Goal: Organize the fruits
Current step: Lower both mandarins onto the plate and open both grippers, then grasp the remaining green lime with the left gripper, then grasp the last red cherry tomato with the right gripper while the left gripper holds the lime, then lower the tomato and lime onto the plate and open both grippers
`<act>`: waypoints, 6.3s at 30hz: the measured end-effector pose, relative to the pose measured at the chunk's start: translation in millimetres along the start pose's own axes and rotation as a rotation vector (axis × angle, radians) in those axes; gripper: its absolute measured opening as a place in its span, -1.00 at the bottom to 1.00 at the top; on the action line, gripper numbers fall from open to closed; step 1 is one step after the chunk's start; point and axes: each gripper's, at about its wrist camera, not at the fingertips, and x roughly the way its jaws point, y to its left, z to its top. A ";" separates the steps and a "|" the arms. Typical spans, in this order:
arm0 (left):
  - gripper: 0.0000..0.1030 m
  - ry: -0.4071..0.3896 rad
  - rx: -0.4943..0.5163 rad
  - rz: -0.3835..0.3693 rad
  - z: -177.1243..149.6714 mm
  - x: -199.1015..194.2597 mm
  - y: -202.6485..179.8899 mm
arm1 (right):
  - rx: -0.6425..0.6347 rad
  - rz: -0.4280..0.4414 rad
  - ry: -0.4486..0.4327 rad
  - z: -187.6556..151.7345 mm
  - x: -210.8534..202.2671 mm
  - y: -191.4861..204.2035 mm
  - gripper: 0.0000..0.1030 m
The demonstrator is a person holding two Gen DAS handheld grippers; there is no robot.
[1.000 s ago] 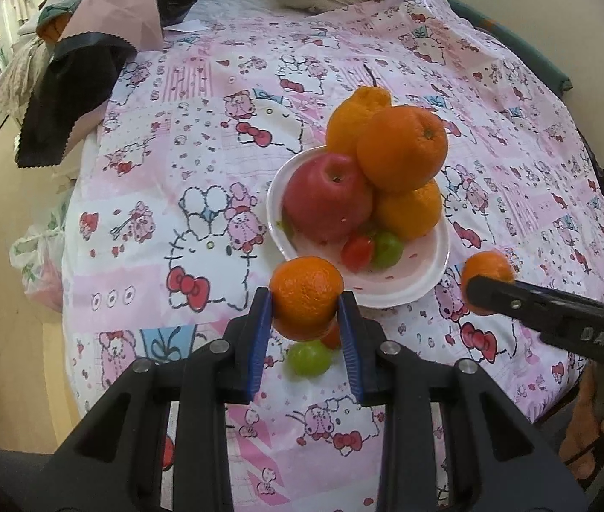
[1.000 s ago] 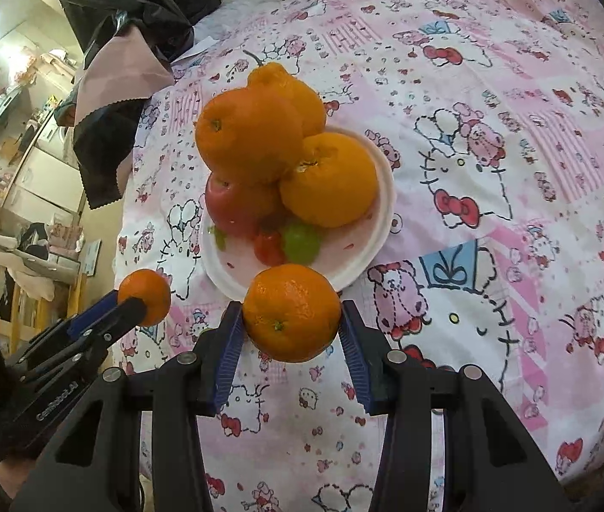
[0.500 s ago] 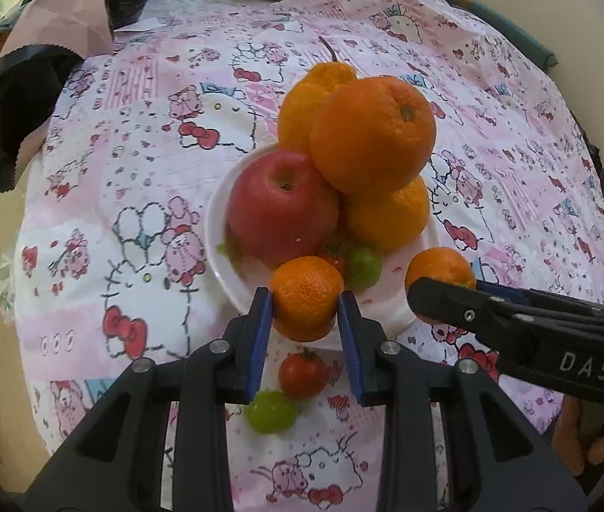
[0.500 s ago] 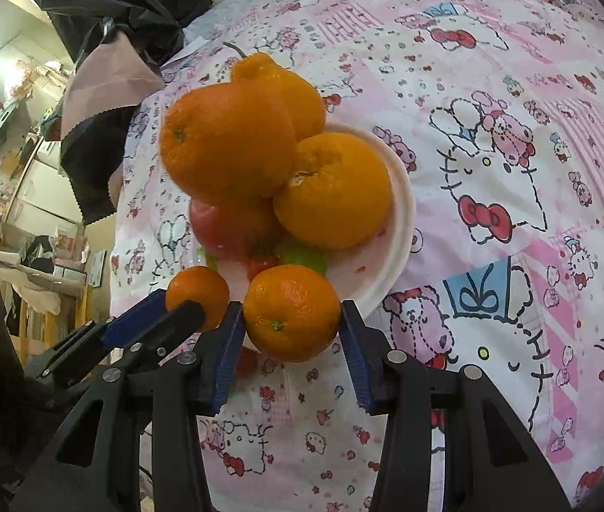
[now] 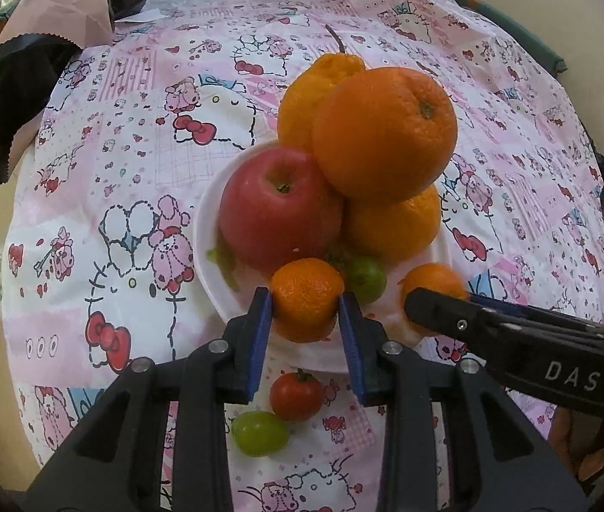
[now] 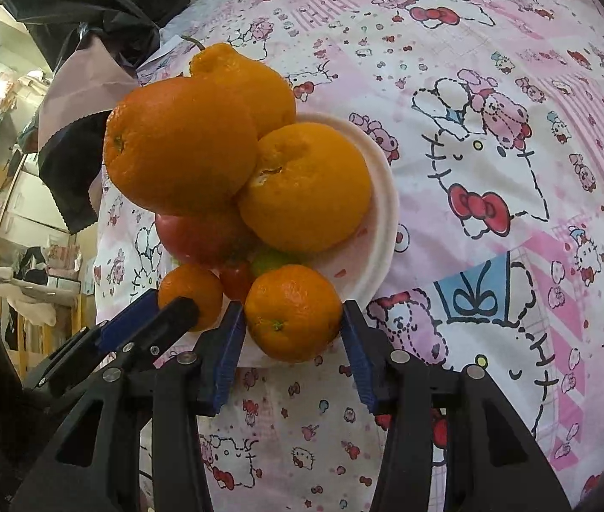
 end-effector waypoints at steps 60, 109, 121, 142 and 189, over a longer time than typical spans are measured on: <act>0.45 -0.050 -0.155 0.158 -24.2 -79.7 62.1 | 0.003 0.010 -0.110 -47.8 -96.6 18.4 0.46; -0.45 0.209 -0.088 0.107 -51.3 -38.0 51.8 | 0.183 0.103 0.136 -47.4 -7.9 3.5 0.42; -0.45 0.203 -0.161 0.115 -52.1 -42.5 75.1 | 0.024 0.015 0.219 -38.6 50.9 64.9 -0.27; -0.45 0.155 -0.153 0.089 -40.7 -48.8 56.6 | 0.069 0.085 0.068 -37.9 -16.2 23.9 -0.41; -0.42 0.037 -0.038 -0.011 7.2 -16.9 -16.3 | 0.415 0.044 -0.087 -45.9 -80.1 -77.3 0.32</act>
